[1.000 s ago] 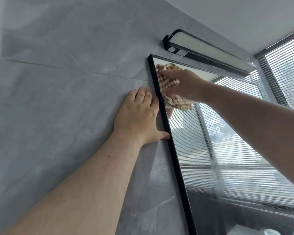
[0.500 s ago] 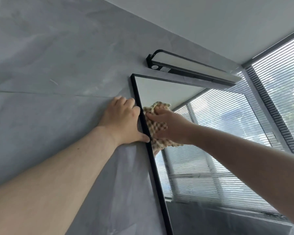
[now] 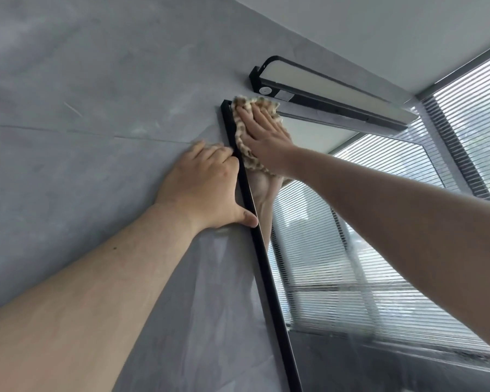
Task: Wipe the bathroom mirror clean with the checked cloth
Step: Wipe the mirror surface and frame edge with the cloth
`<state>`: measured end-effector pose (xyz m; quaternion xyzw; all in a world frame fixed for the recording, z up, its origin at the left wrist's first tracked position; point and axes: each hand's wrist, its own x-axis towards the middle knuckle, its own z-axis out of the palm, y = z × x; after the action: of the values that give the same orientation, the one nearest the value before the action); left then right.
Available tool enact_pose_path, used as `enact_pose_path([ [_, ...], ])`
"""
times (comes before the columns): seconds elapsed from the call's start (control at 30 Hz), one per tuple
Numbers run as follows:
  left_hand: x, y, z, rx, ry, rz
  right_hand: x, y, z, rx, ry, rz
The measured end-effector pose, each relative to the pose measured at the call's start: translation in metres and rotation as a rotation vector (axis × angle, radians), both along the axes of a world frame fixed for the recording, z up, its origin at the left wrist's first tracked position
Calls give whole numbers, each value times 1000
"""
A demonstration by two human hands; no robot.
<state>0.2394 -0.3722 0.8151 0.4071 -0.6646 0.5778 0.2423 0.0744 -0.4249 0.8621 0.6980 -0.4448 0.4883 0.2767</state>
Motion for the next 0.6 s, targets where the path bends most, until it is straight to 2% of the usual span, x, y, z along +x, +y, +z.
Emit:
enact_pose_path([
  [0.27, 0, -3, 0, -15, 14, -11, -1, -1, -23, -82, -129, 190],
  [0.47, 0, -1, 0, 15, 19, -11, -6, -3, -98, -74, -116, 225],
  [0.6, 0, 1, -2, 22, 15, 12, -13, -5, -161, -41, -5, 132],
])
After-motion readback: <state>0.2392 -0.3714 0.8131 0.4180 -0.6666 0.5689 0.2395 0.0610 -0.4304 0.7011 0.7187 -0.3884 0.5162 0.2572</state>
